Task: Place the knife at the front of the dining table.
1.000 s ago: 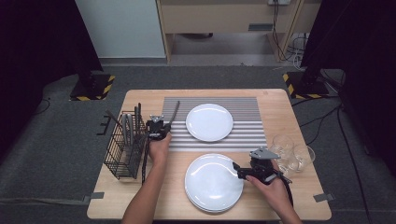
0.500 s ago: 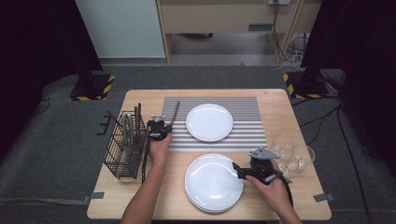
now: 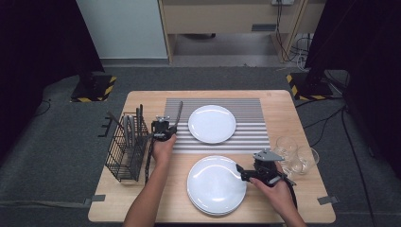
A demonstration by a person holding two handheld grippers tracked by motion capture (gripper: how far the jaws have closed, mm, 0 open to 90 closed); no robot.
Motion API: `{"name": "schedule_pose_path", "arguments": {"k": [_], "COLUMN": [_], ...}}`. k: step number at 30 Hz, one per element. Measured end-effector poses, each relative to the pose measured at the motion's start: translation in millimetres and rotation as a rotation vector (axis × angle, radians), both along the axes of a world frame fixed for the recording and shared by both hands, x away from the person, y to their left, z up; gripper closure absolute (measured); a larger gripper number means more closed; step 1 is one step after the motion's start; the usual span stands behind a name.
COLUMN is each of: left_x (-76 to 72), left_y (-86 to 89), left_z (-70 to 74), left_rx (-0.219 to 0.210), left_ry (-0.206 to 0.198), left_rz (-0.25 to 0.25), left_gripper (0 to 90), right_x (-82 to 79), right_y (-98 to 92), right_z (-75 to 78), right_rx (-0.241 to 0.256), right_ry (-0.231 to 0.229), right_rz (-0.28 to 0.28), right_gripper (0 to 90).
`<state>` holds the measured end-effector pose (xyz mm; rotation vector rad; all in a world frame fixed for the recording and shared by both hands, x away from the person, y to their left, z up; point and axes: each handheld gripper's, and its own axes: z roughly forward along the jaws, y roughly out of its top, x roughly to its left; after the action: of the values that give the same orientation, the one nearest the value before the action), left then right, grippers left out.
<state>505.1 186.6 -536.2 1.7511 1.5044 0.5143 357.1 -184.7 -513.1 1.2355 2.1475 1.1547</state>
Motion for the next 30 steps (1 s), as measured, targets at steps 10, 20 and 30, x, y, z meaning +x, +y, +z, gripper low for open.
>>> {"name": "schedule_pose_path", "arguments": {"k": [10, 20, 30], "left_x": [-0.8, -1.8, -2.7], "left_y": [2.0, 2.3, 1.6], "left_z": [-0.1, 0.0, 0.2], "left_rx": [-0.002, 0.004, 0.011], "left_ry": [0.001, -0.002, -0.005], "left_rz": [-0.003, -0.006, -0.012], "left_gripper": [82.3, 78.9, 76.8], "right_x": [-0.5, -0.6, -0.8], "right_y": [0.8, -0.5, -1.5], "right_z": [-0.1, 1.7, 2.2], "right_rx": [-0.001, 0.008, 0.007], "right_ry": [0.002, 0.001, -0.002], "right_rz": [0.000, -0.004, -0.001], "right_gripper": [13.2, 13.1, 13.0]}}
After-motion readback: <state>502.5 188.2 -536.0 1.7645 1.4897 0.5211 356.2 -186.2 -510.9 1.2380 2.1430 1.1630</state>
